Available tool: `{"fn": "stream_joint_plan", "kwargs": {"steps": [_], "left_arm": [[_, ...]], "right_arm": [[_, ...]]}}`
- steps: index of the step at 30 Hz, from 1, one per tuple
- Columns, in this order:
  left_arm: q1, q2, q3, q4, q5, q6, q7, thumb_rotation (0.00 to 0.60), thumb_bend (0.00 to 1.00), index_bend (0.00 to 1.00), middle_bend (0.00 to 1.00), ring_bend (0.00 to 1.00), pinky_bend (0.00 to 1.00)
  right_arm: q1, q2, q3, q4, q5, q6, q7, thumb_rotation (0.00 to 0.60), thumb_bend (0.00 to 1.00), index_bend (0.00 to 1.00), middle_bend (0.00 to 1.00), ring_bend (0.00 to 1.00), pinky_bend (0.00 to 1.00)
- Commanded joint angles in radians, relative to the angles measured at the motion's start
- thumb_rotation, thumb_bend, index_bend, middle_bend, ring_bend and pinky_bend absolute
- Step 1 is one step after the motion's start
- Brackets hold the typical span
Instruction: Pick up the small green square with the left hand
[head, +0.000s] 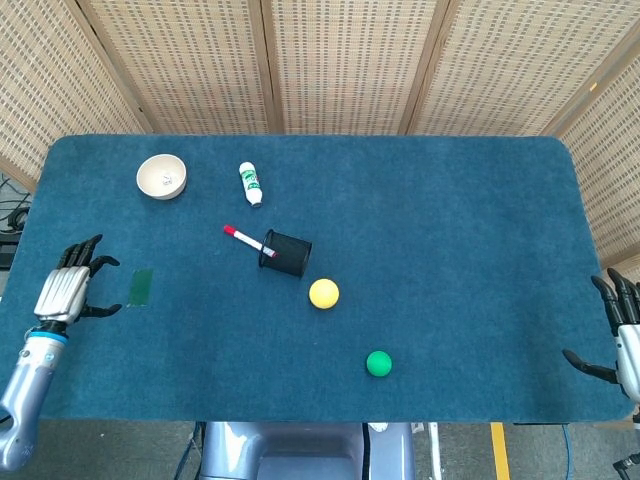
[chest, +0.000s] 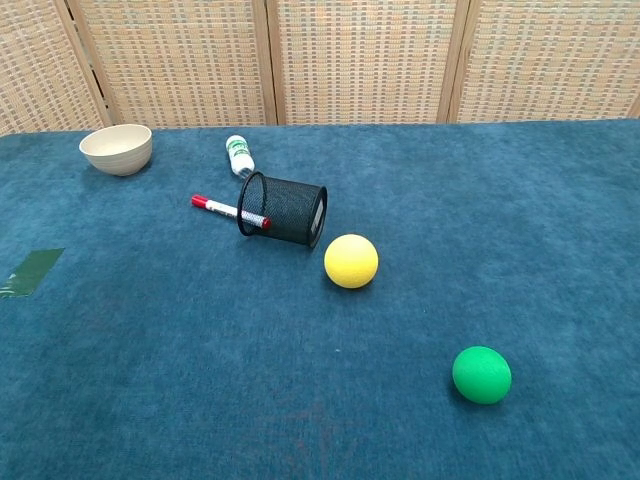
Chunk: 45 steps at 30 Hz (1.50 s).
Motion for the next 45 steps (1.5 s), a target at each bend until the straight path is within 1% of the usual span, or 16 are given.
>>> {"fn": "stream_joint_plan", "kwargs": {"steps": [1,6,17,31,38,45], "left_arm": [[-0.027,-0.064,0.003,0.090,-0.022,-0.053,-0.032,0.600,0.12,0.37,0.00,0.00,0.00],[-0.041,-0.118,0.009,0.169,-0.022,-0.068,-0.037,0.600,0.13,0.37,0.00,0.00,0.00],[-0.044,-0.228,0.017,0.310,-0.002,-0.046,-0.093,0.600,0.13,0.37,0.00,0.00,0.00],[-0.038,-0.292,0.033,0.406,0.023,-0.025,-0.128,0.600,0.13,0.37,0.00,0.00,0.00],[-0.036,-0.315,0.030,0.442,0.029,-0.009,-0.136,0.600,0.13,0.37,0.00,0.00,0.00],[-0.044,-0.328,0.027,0.469,0.026,-0.024,-0.129,0.600,0.13,0.38,0.00,0.00,0.00]], "right_arm": [[0.002,-0.001,-0.002,0.000,-0.002,-0.003,-0.002,0.600,0.00,0.00,0.00,0.00,0.00],[0.004,-0.002,-0.004,-0.001,-0.005,-0.006,-0.006,0.600,0.00,0.00,0.00,0.00,0.00],[0.006,-0.002,-0.006,-0.004,-0.010,-0.007,-0.008,0.600,0.00,0.00,0.00,0.00,0.00],[0.007,-0.001,-0.007,-0.004,-0.008,-0.007,-0.004,0.600,0.00,0.00,0.00,0.00,0.00],[0.008,-0.001,-0.007,-0.004,-0.007,-0.008,-0.003,0.600,0.00,0.00,0.00,0.00,0.00],[0.008,0.000,-0.006,-0.004,-0.006,-0.007,-0.001,0.600,0.00,0.00,0.00,0.00,0.00]]}}
